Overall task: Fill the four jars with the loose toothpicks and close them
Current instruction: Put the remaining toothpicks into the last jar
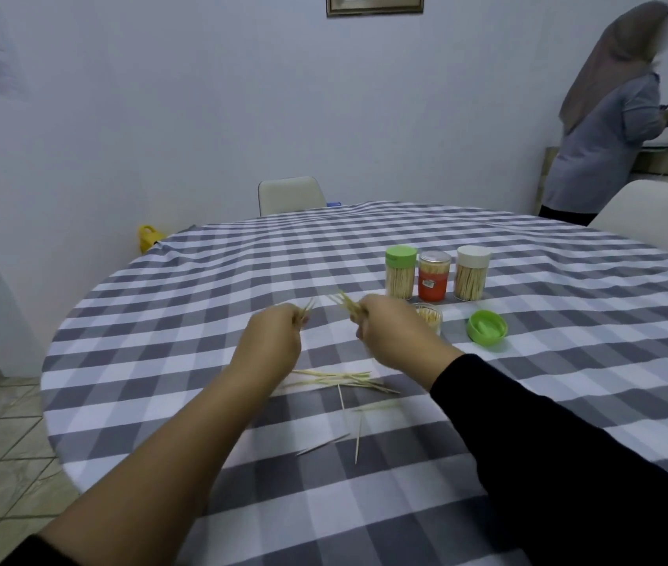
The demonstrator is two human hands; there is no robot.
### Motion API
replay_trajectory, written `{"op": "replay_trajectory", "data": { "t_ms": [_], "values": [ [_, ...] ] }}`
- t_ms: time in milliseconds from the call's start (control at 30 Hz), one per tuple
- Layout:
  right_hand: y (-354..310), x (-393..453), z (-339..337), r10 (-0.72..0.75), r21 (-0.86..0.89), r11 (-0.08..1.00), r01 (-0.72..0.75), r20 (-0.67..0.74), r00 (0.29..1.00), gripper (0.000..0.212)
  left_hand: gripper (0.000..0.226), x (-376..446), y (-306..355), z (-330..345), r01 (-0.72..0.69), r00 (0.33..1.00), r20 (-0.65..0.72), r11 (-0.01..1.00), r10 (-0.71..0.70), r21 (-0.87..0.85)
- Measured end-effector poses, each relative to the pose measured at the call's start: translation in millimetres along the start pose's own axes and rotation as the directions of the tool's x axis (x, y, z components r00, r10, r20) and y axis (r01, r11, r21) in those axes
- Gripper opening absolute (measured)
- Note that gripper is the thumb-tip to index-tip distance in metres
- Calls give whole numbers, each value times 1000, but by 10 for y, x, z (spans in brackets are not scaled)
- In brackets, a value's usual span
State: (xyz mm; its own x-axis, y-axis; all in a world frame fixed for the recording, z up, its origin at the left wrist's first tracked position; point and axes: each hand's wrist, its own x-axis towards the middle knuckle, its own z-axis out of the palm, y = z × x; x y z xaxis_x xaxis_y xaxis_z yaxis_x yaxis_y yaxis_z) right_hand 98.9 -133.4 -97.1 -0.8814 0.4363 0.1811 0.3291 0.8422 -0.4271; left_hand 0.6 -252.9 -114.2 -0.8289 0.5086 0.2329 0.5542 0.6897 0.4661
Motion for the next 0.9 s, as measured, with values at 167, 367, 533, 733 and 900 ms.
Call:
{"op": "replay_trajectory", "data": {
  "t_ms": [167, 367, 533, 733, 900],
  "values": [
    [126, 25, -385, 85, 493, 870, -13, -124, 989, 20, 16, 105, 301, 48, -18, 998, -61, 849, -16, -528],
    [462, 3, -517, 189, 694, 713, 98, -326, 926, 26, 12, 148, 809, 289, -86, 976, -166, 457, -139, -885],
    [712, 29, -291, 260, 710, 696, 109, -391, 883, 22, 13, 140, 1102, 480, -68, 986, -108, 279, -129, -958],
    [850, 53, -68, 243, 712, 693, 113, -378, 893, 19, 18, 97, 1088, 716, -53, 995, -80, 385, -53, -921],
    [888, 85, 15, 268, 680, 733, 15, -309, 913, 18, 20, 97, 1052, 823, 18, 1000, 17, 452, -5, -892]
  ]
}}
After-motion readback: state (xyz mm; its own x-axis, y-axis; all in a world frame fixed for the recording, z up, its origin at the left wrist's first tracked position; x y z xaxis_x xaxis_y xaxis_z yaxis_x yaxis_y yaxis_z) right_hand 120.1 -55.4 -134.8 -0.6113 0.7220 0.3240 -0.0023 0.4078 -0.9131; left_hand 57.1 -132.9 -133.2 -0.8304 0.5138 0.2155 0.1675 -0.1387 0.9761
